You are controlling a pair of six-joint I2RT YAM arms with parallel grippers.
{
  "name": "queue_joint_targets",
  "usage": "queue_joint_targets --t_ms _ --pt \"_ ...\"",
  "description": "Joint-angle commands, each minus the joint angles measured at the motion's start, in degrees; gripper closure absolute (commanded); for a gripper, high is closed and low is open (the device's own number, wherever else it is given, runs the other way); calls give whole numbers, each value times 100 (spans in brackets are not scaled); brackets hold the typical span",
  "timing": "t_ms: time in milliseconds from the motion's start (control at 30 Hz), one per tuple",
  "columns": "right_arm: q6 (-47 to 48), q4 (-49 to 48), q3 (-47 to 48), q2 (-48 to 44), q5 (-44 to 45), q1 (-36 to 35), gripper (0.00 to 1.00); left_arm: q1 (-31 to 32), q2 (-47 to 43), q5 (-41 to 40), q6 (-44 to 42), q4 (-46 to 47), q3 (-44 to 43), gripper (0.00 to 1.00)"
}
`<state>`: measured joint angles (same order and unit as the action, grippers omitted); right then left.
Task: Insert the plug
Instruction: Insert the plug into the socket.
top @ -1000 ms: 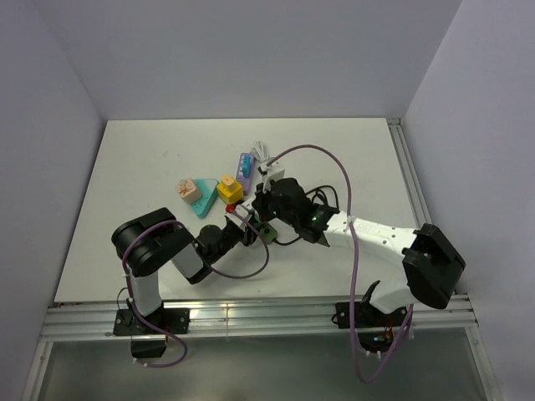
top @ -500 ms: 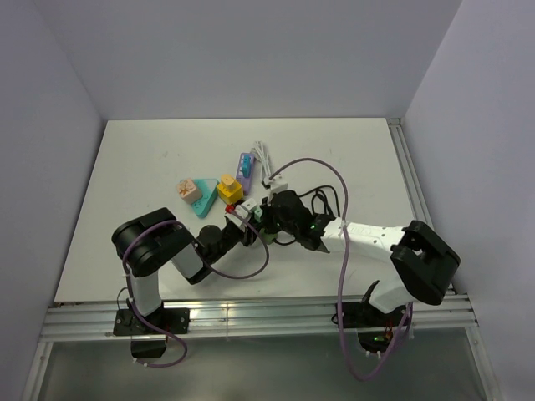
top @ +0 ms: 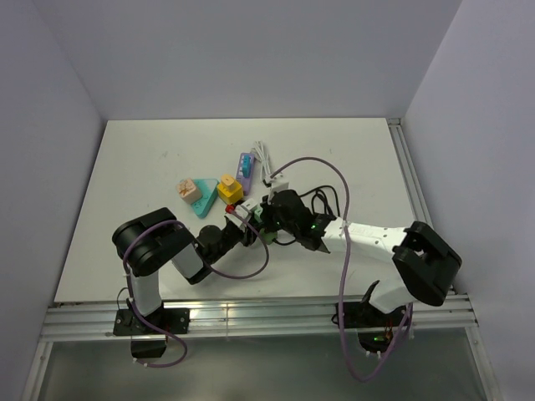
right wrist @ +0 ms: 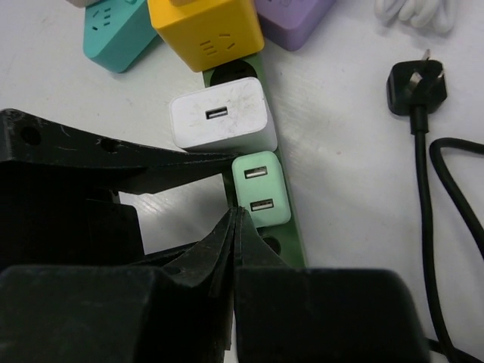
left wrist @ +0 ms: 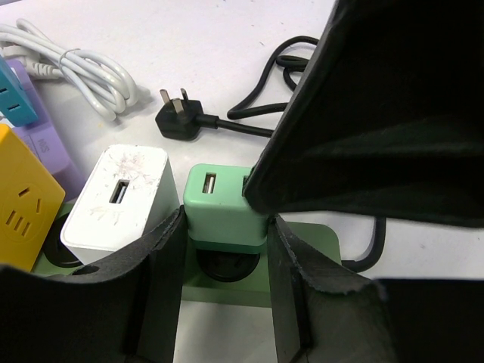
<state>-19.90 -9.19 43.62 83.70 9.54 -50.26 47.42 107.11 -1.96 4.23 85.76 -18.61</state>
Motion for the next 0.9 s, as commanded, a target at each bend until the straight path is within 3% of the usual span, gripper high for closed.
queue_joint_targets --t_ms 0,200,467,600,867 --pt "109 286 331 -477 267 16 100 -84 407 -138 61 2077 297 100" --pt "145 295 359 -671 312 8 100 -84 416 -121 60 2086 297 100" --pt "-119 -310 -255 198 233 60 100 -84 363 -94 43 2077 367 100" --pt "-181 -347 -450 68 267 69 100 -84 310 -59 52 2077 411 100" --pt "47 180 225 -240 329 69 100 -84 346 -77 52 2077 349 100"
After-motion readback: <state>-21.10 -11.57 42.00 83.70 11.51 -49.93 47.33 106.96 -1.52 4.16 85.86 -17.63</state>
